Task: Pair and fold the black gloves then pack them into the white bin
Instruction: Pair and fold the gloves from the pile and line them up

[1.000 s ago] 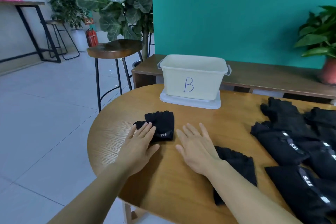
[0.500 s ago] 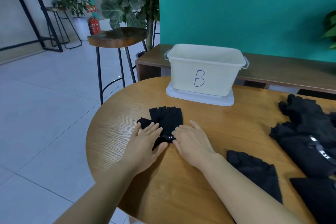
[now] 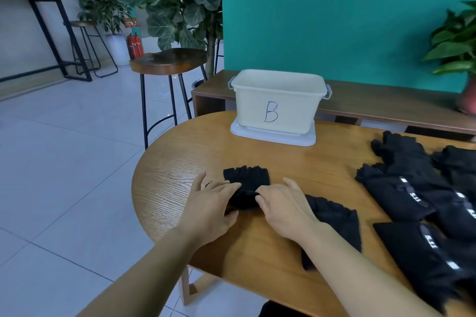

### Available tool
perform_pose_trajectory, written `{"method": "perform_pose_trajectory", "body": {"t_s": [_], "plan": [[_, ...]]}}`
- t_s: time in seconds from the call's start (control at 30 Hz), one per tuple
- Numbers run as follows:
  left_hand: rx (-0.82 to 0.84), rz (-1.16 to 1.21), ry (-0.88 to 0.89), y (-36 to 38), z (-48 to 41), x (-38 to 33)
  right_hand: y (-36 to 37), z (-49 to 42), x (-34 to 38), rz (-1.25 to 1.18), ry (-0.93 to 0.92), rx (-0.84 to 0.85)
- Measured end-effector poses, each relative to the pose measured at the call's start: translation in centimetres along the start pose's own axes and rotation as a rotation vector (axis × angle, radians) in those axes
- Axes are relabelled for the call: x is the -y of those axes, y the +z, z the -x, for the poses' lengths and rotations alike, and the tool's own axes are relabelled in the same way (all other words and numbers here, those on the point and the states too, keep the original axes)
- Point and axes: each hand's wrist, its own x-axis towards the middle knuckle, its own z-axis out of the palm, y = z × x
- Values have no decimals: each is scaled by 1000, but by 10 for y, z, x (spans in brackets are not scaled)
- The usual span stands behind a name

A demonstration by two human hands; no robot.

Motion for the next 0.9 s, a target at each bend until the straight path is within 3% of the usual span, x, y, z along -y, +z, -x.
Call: {"method": "perform_pose_trajectory", "body": {"t_s": [0.17, 0.33, 0.5, 0.7, 0.9], "plan": [[-56, -9, -3, -21, -3, -21, -19, 23, -7, -134, 34, -39], [-94, 115, -53, -53, -14, -46, -42, 39, -20, -468, 114, -176], [-47, 722, -130, -95, -16, -80, -62, 43, -27, -972, 154, -276], [80, 938, -45, -104, -19, -94, -90, 59, -30, -1165, 206, -352], [119, 1089, -84, -100, -20, -107, -97, 76, -41, -1296, 221, -366]]}}
